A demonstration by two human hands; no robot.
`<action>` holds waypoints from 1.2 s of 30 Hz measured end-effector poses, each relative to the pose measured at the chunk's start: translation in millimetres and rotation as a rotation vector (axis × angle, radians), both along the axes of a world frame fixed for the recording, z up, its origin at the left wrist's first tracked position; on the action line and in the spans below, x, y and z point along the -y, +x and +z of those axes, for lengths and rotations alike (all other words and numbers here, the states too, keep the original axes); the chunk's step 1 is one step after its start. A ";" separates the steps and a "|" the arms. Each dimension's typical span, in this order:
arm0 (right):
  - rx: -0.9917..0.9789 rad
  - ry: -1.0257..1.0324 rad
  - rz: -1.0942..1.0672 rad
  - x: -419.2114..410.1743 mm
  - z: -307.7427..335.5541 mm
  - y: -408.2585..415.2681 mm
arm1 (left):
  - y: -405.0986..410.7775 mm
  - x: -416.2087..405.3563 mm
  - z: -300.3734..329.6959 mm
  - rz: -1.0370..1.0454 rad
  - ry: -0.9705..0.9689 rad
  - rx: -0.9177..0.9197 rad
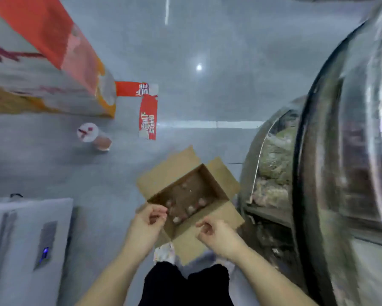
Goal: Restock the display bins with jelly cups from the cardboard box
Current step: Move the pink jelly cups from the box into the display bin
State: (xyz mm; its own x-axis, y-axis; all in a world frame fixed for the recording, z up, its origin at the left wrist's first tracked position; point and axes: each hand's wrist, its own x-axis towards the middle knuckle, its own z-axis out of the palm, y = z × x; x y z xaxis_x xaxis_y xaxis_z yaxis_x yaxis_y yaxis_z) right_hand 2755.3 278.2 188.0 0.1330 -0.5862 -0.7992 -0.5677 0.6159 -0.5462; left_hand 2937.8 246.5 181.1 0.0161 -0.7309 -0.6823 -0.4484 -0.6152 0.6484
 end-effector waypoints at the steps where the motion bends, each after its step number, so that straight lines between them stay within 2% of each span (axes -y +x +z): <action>1: -0.033 0.026 0.026 4.8 -36.4 3.0 | 3.3 -2.5 -33.6 -0.015 0.060 0.021; 4: -0.112 0.045 0.051 27.2 -140.9 3.6 | 0.0 -3.8 -124.3 0.021 0.228 0.022; 11: -0.335 0.029 0.156 84.6 -339.3 8.3 | -34.9 11.0 -311.7 0.743 0.634 -0.270; 14: -0.349 -0.006 0.236 101.8 -397.4 25.4 | -45.3 23.0 -369.3 1.040 0.620 -0.351; 16: -0.298 -0.067 0.181 109.5 -425.6 36.2 | -49.0 37.0 -394.5 1.245 0.578 -0.433; 17: -0.275 -0.087 0.124 111.4 -435.8 40.2 | -51.8 44.9 -401.7 1.306 0.569 -0.470; 19: -0.275 -0.097 0.027 112.4 -449.4 43.9 | -53.2 56.4 -415.1 1.297 0.582 -0.433; 23: -0.248 -0.096 0.145 111.2 -444.7 36.4 | -50.9 60.7 -430.2 1.396 0.534 -0.362; 25: -0.236 -0.077 0.140 105.6 -429.2 28.3 | -51.7 47.0 -413.1 1.270 0.481 -0.286; 27: -0.237 -0.054 -0.002 93.2 -407.4 21.0 | -52.9 36.7 -386.5 1.325 0.491 -0.317; 29: -0.150 -0.021 -0.259 76.1 -374.5 18.8 | -55.9 24.3 -356.9 1.315 0.445 -0.284; 32: 0.027 -0.088 -0.521 50.8 -301.6 17.6 | -53.9 4.0 -290.1 1.060 0.299 -0.275; 36: 0.151 -0.211 -0.684 30.0 -162.6 10.9 | -53.4 -7.3 -152.6 0.615 0.099 -0.401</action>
